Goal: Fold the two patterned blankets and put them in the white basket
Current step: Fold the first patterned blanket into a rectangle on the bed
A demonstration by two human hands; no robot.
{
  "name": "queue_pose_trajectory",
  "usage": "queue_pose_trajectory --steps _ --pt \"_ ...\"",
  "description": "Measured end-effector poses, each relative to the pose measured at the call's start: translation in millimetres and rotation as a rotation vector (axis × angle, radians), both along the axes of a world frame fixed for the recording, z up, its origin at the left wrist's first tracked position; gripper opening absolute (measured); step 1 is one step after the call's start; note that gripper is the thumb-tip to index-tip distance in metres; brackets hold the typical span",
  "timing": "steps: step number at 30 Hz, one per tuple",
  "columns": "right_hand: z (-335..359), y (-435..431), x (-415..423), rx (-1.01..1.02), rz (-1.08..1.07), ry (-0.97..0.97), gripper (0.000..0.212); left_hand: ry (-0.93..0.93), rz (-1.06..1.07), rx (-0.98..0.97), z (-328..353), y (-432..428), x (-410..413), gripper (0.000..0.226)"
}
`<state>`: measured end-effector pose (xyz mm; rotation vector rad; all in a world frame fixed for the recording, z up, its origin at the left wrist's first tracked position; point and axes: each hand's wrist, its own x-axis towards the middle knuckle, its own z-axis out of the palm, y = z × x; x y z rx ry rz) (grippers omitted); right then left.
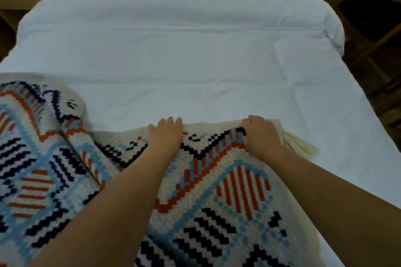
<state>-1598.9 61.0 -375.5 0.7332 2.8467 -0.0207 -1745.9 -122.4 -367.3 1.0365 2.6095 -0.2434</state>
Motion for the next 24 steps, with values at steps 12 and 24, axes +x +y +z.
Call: queue_pose_trajectory --steps 12,24 --pt "-9.0 46.2 -16.0 -0.009 -0.112 -0.156 0.007 0.127 -0.114 0.034 -13.4 56.8 -1.8 0.017" --pt "41.2 181.3 -31.0 0.338 -0.308 0.075 0.015 0.187 -0.128 0.338 31.1 202.3 -24.6 0.029"
